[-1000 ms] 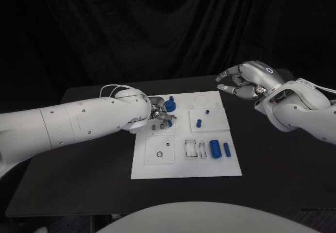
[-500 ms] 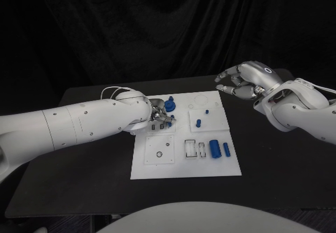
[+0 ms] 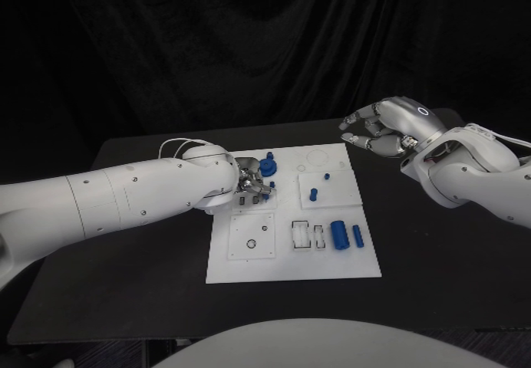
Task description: Assemble the parts on the task board
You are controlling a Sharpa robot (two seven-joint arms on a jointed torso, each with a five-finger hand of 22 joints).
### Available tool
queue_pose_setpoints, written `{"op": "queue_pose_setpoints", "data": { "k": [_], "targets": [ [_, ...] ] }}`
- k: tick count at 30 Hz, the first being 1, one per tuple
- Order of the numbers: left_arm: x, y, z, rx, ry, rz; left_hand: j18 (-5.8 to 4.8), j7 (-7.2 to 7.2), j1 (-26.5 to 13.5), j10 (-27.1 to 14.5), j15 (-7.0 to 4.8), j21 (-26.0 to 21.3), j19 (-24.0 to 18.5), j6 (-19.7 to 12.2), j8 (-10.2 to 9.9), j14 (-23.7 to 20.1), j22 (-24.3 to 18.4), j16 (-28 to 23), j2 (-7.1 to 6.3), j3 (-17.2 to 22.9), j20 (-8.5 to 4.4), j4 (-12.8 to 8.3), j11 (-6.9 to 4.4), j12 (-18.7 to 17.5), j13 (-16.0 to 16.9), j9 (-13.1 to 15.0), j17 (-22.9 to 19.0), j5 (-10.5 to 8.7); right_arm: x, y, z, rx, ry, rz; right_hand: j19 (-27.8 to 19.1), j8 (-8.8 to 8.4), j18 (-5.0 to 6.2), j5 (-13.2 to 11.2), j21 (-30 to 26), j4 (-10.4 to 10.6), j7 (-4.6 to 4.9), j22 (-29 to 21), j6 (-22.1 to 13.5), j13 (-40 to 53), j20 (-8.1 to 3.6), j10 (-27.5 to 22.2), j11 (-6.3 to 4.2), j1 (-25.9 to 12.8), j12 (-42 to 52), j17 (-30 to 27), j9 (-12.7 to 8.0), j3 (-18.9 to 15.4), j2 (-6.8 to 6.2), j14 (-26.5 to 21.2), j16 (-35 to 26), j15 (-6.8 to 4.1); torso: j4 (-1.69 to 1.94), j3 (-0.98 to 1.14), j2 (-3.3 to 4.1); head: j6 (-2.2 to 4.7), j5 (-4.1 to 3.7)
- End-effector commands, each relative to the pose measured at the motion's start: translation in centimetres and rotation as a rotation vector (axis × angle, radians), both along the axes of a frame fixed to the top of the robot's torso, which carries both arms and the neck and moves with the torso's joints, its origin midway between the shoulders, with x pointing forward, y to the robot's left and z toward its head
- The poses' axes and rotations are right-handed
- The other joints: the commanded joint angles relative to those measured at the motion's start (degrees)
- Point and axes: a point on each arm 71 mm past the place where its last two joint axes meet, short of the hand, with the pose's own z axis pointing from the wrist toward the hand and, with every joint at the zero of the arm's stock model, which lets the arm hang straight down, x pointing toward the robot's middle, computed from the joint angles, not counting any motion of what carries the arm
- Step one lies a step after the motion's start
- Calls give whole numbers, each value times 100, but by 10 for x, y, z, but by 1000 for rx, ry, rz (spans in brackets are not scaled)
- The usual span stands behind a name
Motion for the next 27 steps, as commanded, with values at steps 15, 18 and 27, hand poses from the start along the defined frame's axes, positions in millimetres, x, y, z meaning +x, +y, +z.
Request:
{"op": "queue_pose_setpoints", "data": {
  "k": [15,18,27],
  "targets": [
    [-2,-1,0,-33,-7,-23,-51,-12,80,601,-35,-57,-44,62,-179,604,585,15,-207,435,-21,-56,-53,-21,1491,173,1508,369,0,-1,-2,-5,23,-21,213,-72,26,275,-70,-77,36,1236,18,1509,64,618,51,61,15,1475,-18,114,59,583,-19,43,6,-5,-6,-1,28],
    [-2,1,1,-36,-10,-20,-49,-17,71,601,-39,-68,-47,78,-225,604,588,15,-315,671,-27,-52,-58,-21,1491,266,1508,563,0,-1,-2,-7,27,-23,211,-77,27,306,-74,-86,38,1234,20,1509,65,618,53,68,15,1469,-19,126,63,581,-25,44,5,-6,-4,-1,40],
    [-3,5,2,-56,-23,-19,-44,-29,0,601,-49,-99,-47,142,-365,604,609,15,-854,1912,-50,-116,-55,-21,1491,593,1508,1063,1,-2,-3,-11,36,-28,200,-94,33,395,-99,-114,41,1226,20,1509,68,618,55,83,15,1456,-24,161,71,576,-38,46,5,-4,-2,-1,82]
  ]
}}
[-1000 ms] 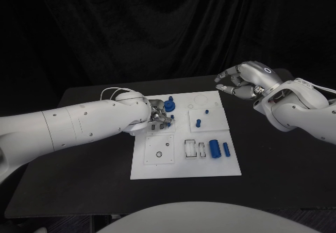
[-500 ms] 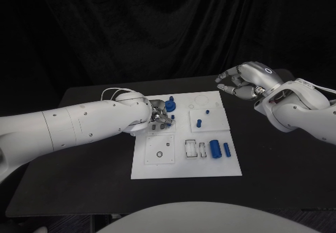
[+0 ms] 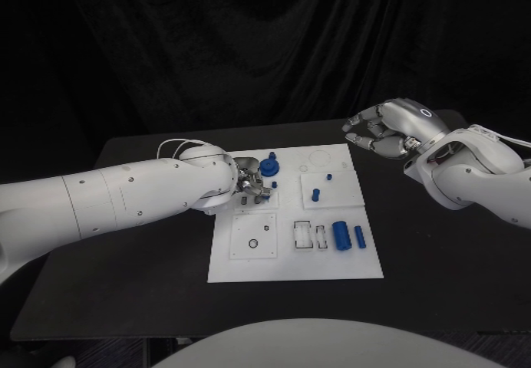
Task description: Assemble the parts on the task board
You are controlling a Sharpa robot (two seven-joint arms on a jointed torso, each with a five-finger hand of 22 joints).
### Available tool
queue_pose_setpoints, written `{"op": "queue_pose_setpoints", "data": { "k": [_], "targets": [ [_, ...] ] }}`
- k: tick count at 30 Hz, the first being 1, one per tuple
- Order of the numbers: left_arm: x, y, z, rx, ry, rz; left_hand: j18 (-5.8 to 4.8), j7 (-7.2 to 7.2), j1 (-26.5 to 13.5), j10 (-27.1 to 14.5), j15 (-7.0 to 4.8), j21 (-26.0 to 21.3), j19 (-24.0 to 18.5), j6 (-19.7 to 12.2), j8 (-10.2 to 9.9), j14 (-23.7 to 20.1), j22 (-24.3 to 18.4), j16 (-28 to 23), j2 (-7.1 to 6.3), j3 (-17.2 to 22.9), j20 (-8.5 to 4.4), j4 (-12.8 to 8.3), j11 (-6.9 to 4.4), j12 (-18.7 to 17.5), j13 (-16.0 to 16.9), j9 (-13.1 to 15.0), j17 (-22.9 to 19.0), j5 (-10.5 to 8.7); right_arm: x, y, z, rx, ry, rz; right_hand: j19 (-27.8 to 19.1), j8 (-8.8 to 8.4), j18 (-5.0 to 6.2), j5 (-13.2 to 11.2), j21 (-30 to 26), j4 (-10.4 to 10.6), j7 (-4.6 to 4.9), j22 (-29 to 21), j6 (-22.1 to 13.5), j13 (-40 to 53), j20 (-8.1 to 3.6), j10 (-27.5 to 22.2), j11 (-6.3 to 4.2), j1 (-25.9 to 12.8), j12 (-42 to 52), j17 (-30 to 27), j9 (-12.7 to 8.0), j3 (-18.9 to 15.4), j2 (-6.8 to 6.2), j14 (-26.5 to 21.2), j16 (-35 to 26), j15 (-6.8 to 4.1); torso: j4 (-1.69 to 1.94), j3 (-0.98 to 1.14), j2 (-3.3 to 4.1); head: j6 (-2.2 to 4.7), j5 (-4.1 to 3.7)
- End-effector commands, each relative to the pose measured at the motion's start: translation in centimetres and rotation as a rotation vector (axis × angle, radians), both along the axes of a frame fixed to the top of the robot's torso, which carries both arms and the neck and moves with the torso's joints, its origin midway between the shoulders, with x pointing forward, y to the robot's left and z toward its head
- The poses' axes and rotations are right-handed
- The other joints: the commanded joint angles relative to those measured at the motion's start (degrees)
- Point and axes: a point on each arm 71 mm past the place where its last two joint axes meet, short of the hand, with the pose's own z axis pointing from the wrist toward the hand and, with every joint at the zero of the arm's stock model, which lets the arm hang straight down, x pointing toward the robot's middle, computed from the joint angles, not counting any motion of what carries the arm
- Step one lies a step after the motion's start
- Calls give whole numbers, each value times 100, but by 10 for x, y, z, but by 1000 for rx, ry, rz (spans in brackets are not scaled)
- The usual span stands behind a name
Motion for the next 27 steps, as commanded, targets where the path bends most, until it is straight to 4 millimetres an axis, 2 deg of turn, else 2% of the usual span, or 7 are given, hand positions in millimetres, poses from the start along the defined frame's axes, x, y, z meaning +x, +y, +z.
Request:
{"op": "queue_pose_setpoints", "data": {
  "k": [1,3,7,21,25,26,27],
  "targets": [
    [-1,-3,1,-38,-19,-13,-45,-6,-61,578,-37,-35,-26,64,-38,617,613,15,-228,518,-23,-45,27,21,1512,138,1509,123,0,-1,-2,-5,19,-19,200,-24,33,47,-28,3,26,1227,3,1506,27,597,34,29,14,1454,-9,46,19,576,-41,46,0,1,1,-1,30],
    [-2,-2,2,-44,-24,-12,-46,-7,-183,578,-38,-41,-22,100,-58,617,625,15,-369,855,-24,-47,27,21,1512,233,1509,111,0,-1,-2,-6,21,-19,200,-25,33,50,-28,2,27,1227,3,1506,28,597,34,30,14,1454,-9,47,19,575,-41,46,1,1,-1,-1,43],
    [-4,1,3,-52,-29,-8,-44,-19,-296,578,-45,-55,-28,140,-73,617,624,15,-484,1133,-22,-89,25,21,1512,326,1509,99,0,-1,-2,-8,25,-20,193,-31,37,80,-44,-9,27,1221,2,1506,28,597,33,36,14,1444,-10,61,22,572,-51,46,1,1,0,-1,62],
    [-10,19,1,-51,-33,42,-33,-15,-403,578,-44,-90,-63,149,-113,617,592,15,-562,1321,-22,-132,28,21,1512,389,1509,15,1,-2,-4,-15,41,-27,170,-49,48,120,-90,-27,28,1206,-14,1506,29,597,32,44,14,1416,-16,83,21,562,-81,45,13,-2,1,-1,114],
    [-12,23,-1,-51,-33,56,-32,-11,-487,578,-41,-99,-68,166,-142,617,592,15,-581,1398,-19,-137,32,21,1512,416,1509,-115,1,-2,-4,-18,46,-28,170,-49,48,120,-90,-27,28,1206,-14,1506,29,597,32,44,14,1416,-16,83,21,562,-81,45,13,2,2,-1,125],
    [-12,25,-2,-52,-34,61,-31,-11,-543,578,-39,-106,-72,179,-159,617,590,15,-584,1425,-17,-132,32,21,1512,433,1509,-250,1,-2,-4,-18,47,-29,170,-49,48,120,-90,-27,28,1206,-14,1506,29,597,32,44,14,1416,-16,83,21,562,-81,45,11,2,2,-1,128],
    [-13,26,-3,-54,-35,66,-31,-11,-554,578,-38,-106,-70,183,-164,617,593,15,-583,1435,-17,-134,32,21,1512,438,1509,-274,1,-2,-4,-19,48,-29,164,-52,52,126,-104,-30,28,1202,-16,1506,29,597,32,46,14,1410,-17,88,23,560,-87,45,18,3,1,-1,124]
  ]
}}
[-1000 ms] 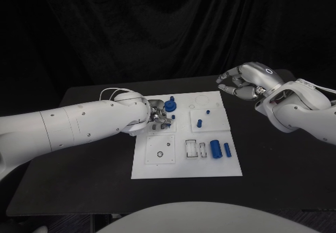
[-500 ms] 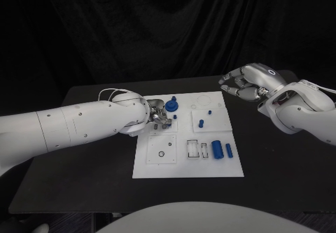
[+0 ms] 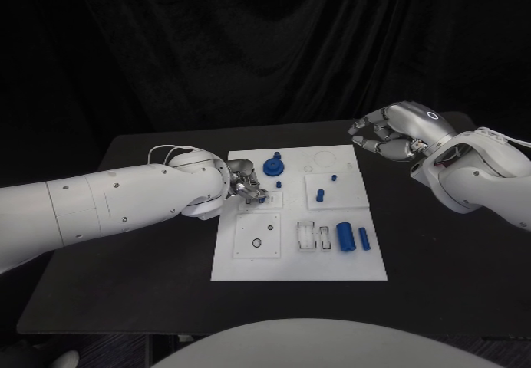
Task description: Assemble the parts on the task board
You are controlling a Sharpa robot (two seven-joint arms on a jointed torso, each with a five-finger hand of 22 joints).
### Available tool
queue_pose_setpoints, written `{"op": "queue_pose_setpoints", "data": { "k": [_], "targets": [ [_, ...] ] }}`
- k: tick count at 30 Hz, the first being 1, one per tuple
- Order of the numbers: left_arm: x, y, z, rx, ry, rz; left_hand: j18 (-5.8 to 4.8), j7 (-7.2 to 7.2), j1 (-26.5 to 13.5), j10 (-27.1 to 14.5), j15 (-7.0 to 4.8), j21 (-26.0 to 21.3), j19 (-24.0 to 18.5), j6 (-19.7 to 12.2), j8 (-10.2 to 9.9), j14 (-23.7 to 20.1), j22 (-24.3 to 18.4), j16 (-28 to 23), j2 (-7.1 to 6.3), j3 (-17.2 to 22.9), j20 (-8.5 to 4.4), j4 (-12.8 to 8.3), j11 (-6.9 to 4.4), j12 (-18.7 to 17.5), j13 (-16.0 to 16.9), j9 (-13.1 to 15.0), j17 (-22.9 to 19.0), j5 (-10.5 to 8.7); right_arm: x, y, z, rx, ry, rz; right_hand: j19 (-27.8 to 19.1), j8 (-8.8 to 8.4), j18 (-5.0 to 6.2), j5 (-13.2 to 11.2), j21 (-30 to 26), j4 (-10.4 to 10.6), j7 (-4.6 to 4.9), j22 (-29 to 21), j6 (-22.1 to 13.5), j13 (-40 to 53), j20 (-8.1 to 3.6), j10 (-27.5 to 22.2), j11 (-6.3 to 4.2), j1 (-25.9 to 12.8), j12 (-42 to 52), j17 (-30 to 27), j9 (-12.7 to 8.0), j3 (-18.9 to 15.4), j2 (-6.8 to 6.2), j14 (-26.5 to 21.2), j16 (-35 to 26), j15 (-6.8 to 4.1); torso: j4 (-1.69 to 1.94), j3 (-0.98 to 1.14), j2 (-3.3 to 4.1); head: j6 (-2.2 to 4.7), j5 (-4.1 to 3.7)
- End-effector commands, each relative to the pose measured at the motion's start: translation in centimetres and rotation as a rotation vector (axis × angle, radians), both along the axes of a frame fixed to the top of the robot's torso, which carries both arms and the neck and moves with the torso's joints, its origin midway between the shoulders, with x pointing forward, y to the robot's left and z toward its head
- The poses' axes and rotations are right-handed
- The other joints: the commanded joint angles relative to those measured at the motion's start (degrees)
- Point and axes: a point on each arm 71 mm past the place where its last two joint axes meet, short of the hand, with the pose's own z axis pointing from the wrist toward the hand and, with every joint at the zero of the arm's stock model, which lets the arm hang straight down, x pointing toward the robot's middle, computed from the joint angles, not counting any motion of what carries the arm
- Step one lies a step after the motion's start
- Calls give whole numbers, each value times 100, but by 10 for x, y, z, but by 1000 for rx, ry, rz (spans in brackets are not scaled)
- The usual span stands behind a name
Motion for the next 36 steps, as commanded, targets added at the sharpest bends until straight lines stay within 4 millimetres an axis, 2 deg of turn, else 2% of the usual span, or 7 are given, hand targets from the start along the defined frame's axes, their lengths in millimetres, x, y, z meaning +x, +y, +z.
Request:
{"op": "queue_pose_setpoints", "data": {
  "k": [1,8,9,10,12,21,36],
  "targets": [
    [-1,1,-1,-16,-17,25,-32,1,-57,598,-19,-38,-50,51,-18,596,593,15,18,99,3,-72,30,21,1506,16,1509,-75,0,-1,-2,-6,19,-18,163,-28,51,36,-37,-8,28,1202,-16,1500,29,597,32,40,13,1410,-6,33,18,560,-31,45,7,4,0,-1,1],
    [-3,7,-6,-30,-29,55,-26,7,-115,598,-16,-56,-68,47,-49,596,576,15,8,118,5,-67,36,21,1506,29,1509,-172,1,-1,-3,-9,25,-22,158,-30,54,41,-47,-12,28,1198,-17,1500,29,597,32,42,13,1402,-6,38,19,557,-39,45,-7,2,-5,-1,10],
    [-4,7,-6,-34,-32,58,-26,8,-135,598,-15,-57,-67,49,-59,596,578,15,8,120,7,-62,37,21,1506,34,1509,-213,1,-1,-3,-9,26,-23,158,-30,54,41,-47,-12,28,1198,-17,1500,29,597,32,42,13,1402,-6,38,19,557,-39,45,-10,2,-4,-1,12],
    [-4,8,-7,-37,-35,60,-25,9,-170,598,-12,-63,-71,56,-74,596,576,15,15,122,9,-51,38,21,1506,42,1509,-338,1,-1,-3,-9,27,-23,158,-30,54,41,-47,-12,28,1198,-17,1500,29,597,32,42,13,1402,-6,38,19,557,-39,45,-8,2,-6,-1,10],
    [-4,8,-7,-42,-38,63,-23,11,-191,598,-11,-69,-76,59,-87,596,571,15,23,128,10,-46,40,21,1506,49,1509,-388,1,-2,-3,-10,28,-24,158,-30,54,41,-47,-12,28,1198,-17,1500,29,597,32,42,13,1402,-6,38,19,557,-39,45,-12,1,-5,-1,14],
    [-6,8,-11,-64,-49,67,-13,27,-357,598,3,-111,-108,94,-185,596,550,15,57,70,25,37,56,21,1506,87,1509,-835,1,-2,-4,-14,37,-29,158,-32,54,47,-48,-17,27,1198,-17,1500,29,597,31,45,13,1401,-7,44,18,556,-40,45,-20,3,-4,-1,24],
    [-9,6,-18,-95,-16,82,-2,26,-374,598,6,-139,-139,95,-201,596,517,15,64,54,26,48,59,21,1506,90,1509,-881,1,-3,-6,-24,59,-38,145,-33,60,52,-75,-24,24,1189,-14,1500,29,597,28,47,13,1388,-6,51,19,552,-54,44,-16,-4,1,-1,19]
  ]
}}
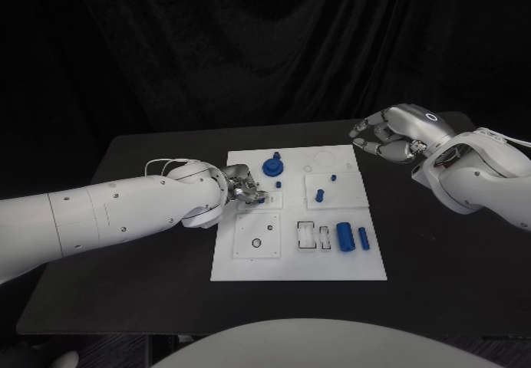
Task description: Assemble the parts on the task board
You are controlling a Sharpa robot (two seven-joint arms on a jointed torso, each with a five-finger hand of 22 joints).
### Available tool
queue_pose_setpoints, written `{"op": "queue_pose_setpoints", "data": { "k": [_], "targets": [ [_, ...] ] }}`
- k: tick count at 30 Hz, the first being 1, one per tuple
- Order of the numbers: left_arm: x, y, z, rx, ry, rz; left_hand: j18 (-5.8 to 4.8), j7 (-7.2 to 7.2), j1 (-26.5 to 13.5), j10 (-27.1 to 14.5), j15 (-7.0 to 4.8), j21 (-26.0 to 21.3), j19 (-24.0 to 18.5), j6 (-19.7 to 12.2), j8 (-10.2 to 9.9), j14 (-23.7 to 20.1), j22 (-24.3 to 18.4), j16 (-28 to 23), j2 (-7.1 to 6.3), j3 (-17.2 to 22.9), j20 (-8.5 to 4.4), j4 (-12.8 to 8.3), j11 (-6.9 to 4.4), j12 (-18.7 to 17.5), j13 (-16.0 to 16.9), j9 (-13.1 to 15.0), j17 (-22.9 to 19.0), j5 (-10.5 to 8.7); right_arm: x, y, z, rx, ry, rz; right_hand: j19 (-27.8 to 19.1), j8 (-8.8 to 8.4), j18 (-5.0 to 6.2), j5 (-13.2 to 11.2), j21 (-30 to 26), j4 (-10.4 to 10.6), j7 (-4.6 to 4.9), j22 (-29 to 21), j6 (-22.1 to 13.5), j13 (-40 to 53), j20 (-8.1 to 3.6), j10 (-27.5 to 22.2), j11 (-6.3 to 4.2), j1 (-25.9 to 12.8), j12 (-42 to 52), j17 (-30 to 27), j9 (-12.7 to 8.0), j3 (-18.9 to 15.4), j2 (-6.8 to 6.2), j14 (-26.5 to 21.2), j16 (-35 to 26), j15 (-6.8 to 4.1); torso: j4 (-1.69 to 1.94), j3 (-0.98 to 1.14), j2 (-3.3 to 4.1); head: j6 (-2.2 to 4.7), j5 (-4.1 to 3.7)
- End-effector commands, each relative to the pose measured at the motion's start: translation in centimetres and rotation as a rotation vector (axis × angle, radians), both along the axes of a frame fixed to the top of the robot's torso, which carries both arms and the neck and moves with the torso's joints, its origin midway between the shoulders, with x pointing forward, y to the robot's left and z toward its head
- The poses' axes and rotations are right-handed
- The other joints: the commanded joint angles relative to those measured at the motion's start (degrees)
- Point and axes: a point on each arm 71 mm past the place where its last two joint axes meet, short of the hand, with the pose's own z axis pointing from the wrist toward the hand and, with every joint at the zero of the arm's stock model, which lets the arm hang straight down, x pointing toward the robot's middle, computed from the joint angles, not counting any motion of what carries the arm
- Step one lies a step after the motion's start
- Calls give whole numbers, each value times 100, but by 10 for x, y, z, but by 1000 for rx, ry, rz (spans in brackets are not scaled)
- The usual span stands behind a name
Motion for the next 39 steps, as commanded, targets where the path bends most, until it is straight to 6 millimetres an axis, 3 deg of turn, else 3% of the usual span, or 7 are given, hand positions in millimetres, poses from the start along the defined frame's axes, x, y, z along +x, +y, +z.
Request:
{"op": "queue_pose_setpoints", "data": {
  "k": [1,6,10,13,27,34,39],
  "targets": [
    [-1,-2,-2,-29,7,0,-1,6,-37,616,5,-29,-35,33,-21,596,518,15,13,4,5,21,40,21,1506,-5,1509,-28,0,-1,-3,-9,24,-21,145,-34,60,34,-19,-7,24,1189,-13,1498,29,597,28,48,13,1388,-7,35,20,552,-20,44,6,-4,2,-1,10],
    [-2,-2,-3,-25,16,0,2,6,-39,616,6,-37,-43,37,-28,596,510,15,10,-5,6,20,41,21,1506,-2,1509,-50,1,-2,-4,-14,33,-26,144,-33,61,35,-22,-10,22,1188,-8,1498,29,597,27,49,13,1387,-6,38,21,551,-22,43,6,-3,1,-1,21],
    [-2,-1,-3,-24,17,0,5,11,-79,616,10,-54,-55,56,-68,596,505,15,9,-68,12,48,45,21,1506,5,1509,-210,1,-2,-4,-16,38,-27,137,-31,64,36,-35,-13,20,1184,-2,1498,29,597,26,48,13,1383,-5,40,19,550,-25,42,4,-5,1,-1,32],
    [-3,-1,-4,-25,17,0,5,22,-172,616,18,-64,-55,82,-120,596,511,15,0,-185,19,135,53,21,1506,9,1509,-438,1,-2,-5,-18,43,-29,137,-31,64,36,-35,-13,20,1184,-2,1498,29,597,26,48,13,1383,-5,40,19,550,-25,42,4,-3,-2,-1,36],
    [-2,3,-3,-33,7,6,9,51,-468,616,41,-96,-61,148,-266,596,525,15,-24,-682,41,450,82,21,1506,32,1509,-705,1,-2,-6,-24,55,-34,136,-30,65,35,-37,-14,20,1183,3,1498,28,597,25,44,13,1381,-4,39,13,549,-28,42,3,-3,-8,-1,56],
    [-2,3,-3,-40,1,3,11,52,-730,616,48,-114,-64,193,-339,596,537,15,59,-1039,50,472,87,21,1506,61,1509,-897,1,-2,-7,-27,60,-35,132,-30,67,35,-45,-16,19,1181,5,1498,28,597,24,40,13,1379,-4,39,9,548,-30,41,5,-1,-3,-1,68],
    [-1,3,-3,-42,1,-2,13,55,-869,616,53,-127,-69,199,-374,596,541,15,114,-1228,53,477,92,21,1506,87,1509,-932,1,-2,-7,-28,62,-35,132,-30,67,35,-45,-16,19,1181,5,1498,28,597,24,40,13,1379,-4,39,9,548,-30,41,5,-2,1,-1,77]
  ]
}}
